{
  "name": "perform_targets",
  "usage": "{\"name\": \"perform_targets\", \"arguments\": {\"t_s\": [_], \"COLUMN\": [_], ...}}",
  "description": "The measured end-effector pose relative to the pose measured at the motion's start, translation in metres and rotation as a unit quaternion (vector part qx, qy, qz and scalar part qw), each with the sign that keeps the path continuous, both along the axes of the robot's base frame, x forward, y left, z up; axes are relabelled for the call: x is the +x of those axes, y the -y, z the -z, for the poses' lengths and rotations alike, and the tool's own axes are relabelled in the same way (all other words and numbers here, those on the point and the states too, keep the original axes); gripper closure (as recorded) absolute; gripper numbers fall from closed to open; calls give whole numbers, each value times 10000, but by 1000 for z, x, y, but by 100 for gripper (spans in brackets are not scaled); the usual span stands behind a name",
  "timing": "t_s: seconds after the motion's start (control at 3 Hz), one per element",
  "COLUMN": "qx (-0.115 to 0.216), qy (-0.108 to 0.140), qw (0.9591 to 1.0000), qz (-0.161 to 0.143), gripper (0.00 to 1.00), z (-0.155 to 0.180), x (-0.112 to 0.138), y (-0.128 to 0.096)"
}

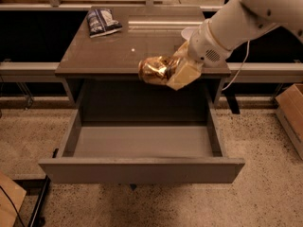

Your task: Place orange can into top drawer

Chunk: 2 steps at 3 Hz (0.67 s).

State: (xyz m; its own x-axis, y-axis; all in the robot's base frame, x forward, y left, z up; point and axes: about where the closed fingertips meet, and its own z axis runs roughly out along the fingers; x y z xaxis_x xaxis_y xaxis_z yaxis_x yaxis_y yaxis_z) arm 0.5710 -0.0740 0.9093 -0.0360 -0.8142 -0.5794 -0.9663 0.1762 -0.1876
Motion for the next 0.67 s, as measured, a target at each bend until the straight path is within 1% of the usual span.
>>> {"name": "perform_targets", "arguments": {"t_s": [0.33,0.67], "qx": [-338,-469], "qy": [-536,-993], "qw": [9973,9927], "qz": [-368,-505], "gripper": [100,100], "z": [50,105], "x": [-32,-55], "y": [-3,-8]}}
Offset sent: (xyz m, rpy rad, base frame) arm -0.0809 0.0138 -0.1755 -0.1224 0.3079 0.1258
